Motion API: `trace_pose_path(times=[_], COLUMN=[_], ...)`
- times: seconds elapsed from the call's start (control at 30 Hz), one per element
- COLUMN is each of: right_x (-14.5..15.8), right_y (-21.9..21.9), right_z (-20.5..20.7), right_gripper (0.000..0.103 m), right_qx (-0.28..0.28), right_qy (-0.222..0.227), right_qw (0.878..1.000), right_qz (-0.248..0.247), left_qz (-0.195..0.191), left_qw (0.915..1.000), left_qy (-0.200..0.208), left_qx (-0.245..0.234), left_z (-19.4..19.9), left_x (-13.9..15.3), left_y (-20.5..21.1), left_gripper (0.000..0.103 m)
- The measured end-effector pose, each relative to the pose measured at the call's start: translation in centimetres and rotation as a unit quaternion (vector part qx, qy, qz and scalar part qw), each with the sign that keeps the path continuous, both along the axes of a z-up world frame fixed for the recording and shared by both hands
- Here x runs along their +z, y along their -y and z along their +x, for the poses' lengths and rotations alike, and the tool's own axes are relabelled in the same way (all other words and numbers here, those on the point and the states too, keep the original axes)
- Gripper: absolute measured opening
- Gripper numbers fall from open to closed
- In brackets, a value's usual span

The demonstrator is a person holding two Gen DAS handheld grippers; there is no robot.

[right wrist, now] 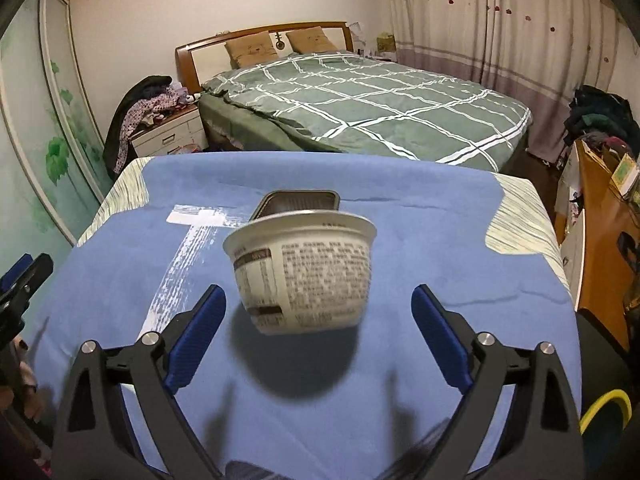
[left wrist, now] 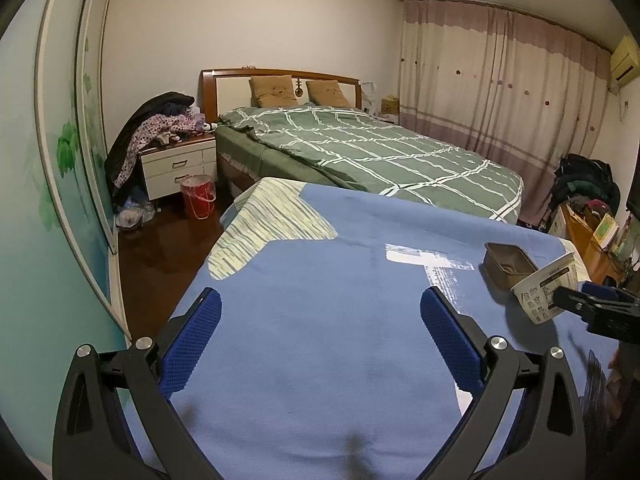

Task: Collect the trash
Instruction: 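Grasp the white paper bowl with the right tool, then carry the paper bowl with the right tool into the bin and release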

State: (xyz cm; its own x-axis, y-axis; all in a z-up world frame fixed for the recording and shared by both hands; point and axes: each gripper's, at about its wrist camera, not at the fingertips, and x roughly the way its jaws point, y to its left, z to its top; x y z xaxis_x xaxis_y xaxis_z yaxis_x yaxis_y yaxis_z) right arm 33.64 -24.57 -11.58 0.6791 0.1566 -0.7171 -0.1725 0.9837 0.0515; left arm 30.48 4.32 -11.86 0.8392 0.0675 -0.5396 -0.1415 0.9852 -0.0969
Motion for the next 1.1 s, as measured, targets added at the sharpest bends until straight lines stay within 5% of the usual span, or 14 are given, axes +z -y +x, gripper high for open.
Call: trace_pose_path(times=[0.17, 0.23, 0.33, 0.73, 0.93, 1.1], right_x=[-0.9, -1.3, -1.1, 0.8, 1.4, 1.4], right_y=[-0.5, -0.6, -0.4, 3.4, 9.4, 15.8], right_z=[1.2, 1.4, 0.9, -6.7, -11.6, -15.9], right_gripper=[0.089, 0.076, 0.075, 0.075, 0.075, 0.075], right_qx=[-0.001, 0.001, -0.004, -0.041, -0.125, -0.236], right_qy=[-0.012, -0.023, -0.023, -0.012, 0.01, 0.035], right_qw=[1.0, 1.0, 1.0, 0.999, 0.991, 0.97], right_qz=[-0.007, -0.002, 0.006, 0.028, 0.052, 0.056], left_qz=[-0.004, -0.006, -0.008, -0.003, 0.001, 0.005], left_qw=[1.0, 1.0, 1.0, 1.0, 0.9999, 0.9999], left_qy=[0.0, -0.001, -0.001, -0.003, -0.005, -0.007], left_qx=[0.0, -0.001, -0.002, -0.009, -0.012, -0.015], left_z=[0.0, 0.0, -0.1, -0.3, -0.4, -0.3], left_x=[0.0, 0.1, 0.1, 0.1, 0.0, -0.1], left_y=[0.1, 0.0, 0.2, 0.7, 0.9, 1.1], left_gripper=[0.098, 0.098, 0.098, 0.098, 0.098, 0.098])
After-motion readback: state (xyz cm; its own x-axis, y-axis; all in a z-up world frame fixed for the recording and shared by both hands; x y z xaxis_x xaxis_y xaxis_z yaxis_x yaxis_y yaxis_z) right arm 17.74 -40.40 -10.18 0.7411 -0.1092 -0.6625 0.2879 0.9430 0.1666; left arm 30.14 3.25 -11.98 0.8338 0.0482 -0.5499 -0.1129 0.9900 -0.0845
